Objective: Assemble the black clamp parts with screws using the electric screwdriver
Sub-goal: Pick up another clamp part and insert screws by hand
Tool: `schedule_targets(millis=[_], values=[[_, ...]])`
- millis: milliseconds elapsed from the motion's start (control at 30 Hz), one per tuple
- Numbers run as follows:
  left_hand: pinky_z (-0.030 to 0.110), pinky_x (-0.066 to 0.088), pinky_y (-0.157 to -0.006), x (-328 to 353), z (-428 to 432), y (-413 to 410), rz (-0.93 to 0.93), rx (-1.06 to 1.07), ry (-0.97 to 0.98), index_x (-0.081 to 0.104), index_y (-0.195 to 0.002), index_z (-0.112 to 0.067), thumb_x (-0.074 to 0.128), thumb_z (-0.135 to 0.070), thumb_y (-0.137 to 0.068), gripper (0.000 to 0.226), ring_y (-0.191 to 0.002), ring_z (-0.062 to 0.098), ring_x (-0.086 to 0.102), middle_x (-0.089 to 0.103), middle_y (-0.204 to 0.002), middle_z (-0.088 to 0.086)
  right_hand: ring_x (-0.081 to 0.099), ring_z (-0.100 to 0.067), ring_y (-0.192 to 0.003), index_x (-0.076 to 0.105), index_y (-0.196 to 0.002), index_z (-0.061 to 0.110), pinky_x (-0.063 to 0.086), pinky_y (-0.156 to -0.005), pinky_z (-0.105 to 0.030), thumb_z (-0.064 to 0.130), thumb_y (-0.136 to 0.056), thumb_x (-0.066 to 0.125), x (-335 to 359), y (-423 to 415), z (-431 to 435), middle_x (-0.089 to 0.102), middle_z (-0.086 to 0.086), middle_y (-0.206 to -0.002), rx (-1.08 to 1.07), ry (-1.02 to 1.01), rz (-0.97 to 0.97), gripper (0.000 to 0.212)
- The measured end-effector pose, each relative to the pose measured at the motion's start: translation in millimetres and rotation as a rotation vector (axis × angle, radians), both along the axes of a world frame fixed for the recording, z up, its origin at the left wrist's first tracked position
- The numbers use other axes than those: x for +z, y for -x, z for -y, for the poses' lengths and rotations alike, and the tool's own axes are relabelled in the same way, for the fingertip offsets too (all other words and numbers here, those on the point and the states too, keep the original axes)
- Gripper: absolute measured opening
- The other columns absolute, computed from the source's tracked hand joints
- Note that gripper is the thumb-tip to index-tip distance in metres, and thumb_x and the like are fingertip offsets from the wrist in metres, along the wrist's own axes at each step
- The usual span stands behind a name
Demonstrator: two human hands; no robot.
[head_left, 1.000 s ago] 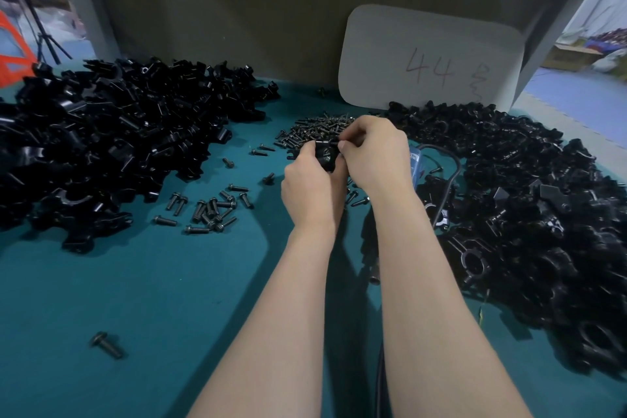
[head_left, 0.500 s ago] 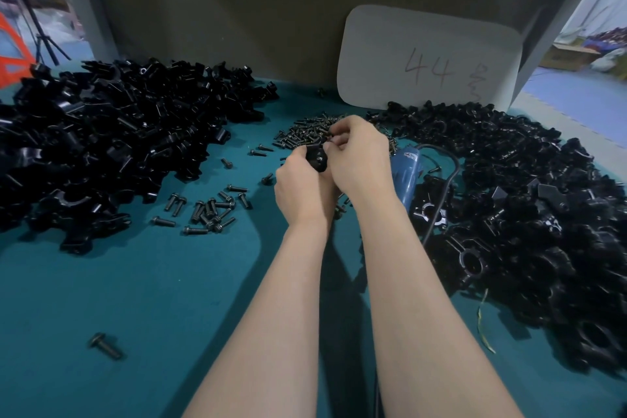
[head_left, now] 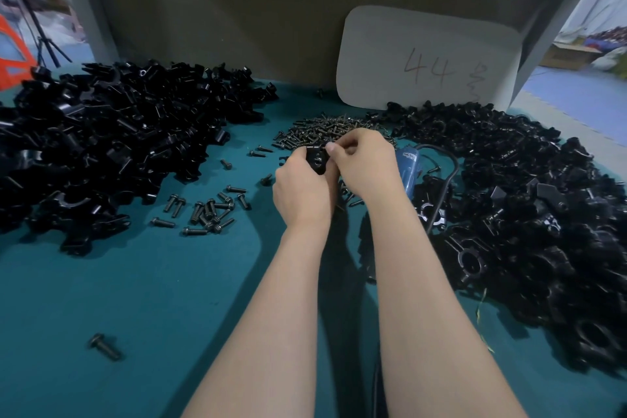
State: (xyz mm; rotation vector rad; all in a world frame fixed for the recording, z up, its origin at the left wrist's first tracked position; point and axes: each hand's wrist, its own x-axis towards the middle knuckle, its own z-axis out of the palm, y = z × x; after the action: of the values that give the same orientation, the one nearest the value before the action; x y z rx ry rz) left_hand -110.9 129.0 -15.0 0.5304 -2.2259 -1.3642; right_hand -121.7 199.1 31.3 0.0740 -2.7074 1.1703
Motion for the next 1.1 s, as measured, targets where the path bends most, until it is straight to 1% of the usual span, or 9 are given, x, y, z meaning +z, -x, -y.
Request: schedule_targets(millis=[133,400,500,600,700,800,900,1000,1100], values=[[0.038,0.052,-0.073,1,-1,0,0.008,0.006,0.069,0.063,-0.097,-0.018,0.056,-0.044,-0.089,0.027,-0.082,0.028,0.062,0.068,-0.087,0.004,0.053,-0.017,-0.090,0.060,-0.097,0.017,0.041,-0.076,-0.027,0.024,-0.095,0.054,2,1,-2,0.058,-0.001,-0.094,0.022,-0.078,-0.008,0.009],[0.037,0.052,-0.074,1,2,-1,-0.027,-0.010,0.071,0.063,-0.105,-0.017,0.058,-0.044,-0.090,0.031,-0.085,0.026,0.064,0.069,-0.088,0.001,0.058,-0.022,-0.097,0.063,-0.105,0.016,0.044,-0.080,-0.032,0.036,-0.099,0.045,-5,1,-2,0.065,-0.003,-0.096,0.038,-0.129,-0.061,0.027],[0.029,0.050,-0.072,2,6,0,-0.073,-0.014,-0.206,0.059,-0.089,-0.025,0.066,-0.033,-0.087,0.010,-0.085,0.019,0.066,0.064,-0.081,-0.010,0.059,-0.022,-0.095,0.063,-0.107,0.013,0.045,-0.077,-0.031,0.037,-0.096,0.052,1,0,-10,0.063,-0.003,-0.096,0.013,-0.114,0.024,0.029],[0.034,0.056,-0.081,5,12,2,-0.121,-0.036,-0.654,0.059,-0.077,-0.024,0.069,-0.022,-0.086,0.014,-0.089,0.023,0.070,0.068,-0.083,-0.002,0.062,-0.024,-0.096,0.065,-0.112,0.009,0.049,-0.078,-0.030,0.020,-0.090,0.063,8,-5,-11,0.065,-0.008,-0.109,0.127,-0.429,0.289,0.024],[0.023,0.056,-0.070,9,14,3,-0.144,-0.083,-0.901,0.059,-0.078,-0.018,0.066,-0.013,-0.087,0.013,-0.081,0.018,0.069,0.066,-0.082,0.000,0.061,-0.029,-0.104,0.055,-0.124,0.004,0.051,-0.091,-0.037,0.011,-0.091,0.058,6,-9,3,0.061,-0.014,-0.119,0.227,-0.576,0.454,0.033],[0.022,0.056,-0.074,10,16,4,-0.132,-0.128,-1.085,0.058,-0.088,-0.012,0.063,-0.010,-0.088,0.005,-0.080,0.017,0.068,0.066,-0.091,0.008,0.060,-0.029,-0.108,0.050,-0.128,0.003,0.050,-0.095,-0.038,0.010,-0.093,0.055,5,-7,11,0.059,-0.015,-0.122,0.266,-0.656,0.485,0.036],[0.022,0.057,-0.074,9,20,6,-0.120,-0.177,-1.265,0.055,-0.102,-0.008,0.061,-0.010,-0.090,0.014,-0.076,0.017,0.068,0.066,-0.095,0.012,0.060,-0.027,-0.103,0.054,-0.124,0.003,0.051,-0.089,-0.033,0.010,-0.093,0.054,5,-6,11,0.060,-0.012,-0.116,0.272,-0.678,0.458,0.032],[0.020,0.057,-0.068,8,22,6,-0.135,-0.244,-1.407,0.053,-0.119,-0.004,0.059,-0.010,-0.093,0.028,-0.076,0.017,0.068,0.064,-0.100,0.015,0.054,-0.027,-0.086,0.059,-0.115,0.000,0.043,-0.071,-0.030,0.005,-0.091,0.050,1,-7,14,0.057,-0.012,-0.097,0.263,-0.604,0.408,0.026],[0.022,0.058,-0.068,7,23,7,-0.147,-0.284,-1.460,0.046,-0.133,-0.003,0.057,-0.011,-0.096,0.039,-0.077,0.018,0.067,0.064,-0.098,0.017,0.059,-0.028,-0.089,0.059,-0.116,0.001,0.047,-0.072,-0.030,0.003,-0.089,0.051,-4,-4,10,0.062,-0.016,-0.105,0.158,-0.466,0.378,0.028]])
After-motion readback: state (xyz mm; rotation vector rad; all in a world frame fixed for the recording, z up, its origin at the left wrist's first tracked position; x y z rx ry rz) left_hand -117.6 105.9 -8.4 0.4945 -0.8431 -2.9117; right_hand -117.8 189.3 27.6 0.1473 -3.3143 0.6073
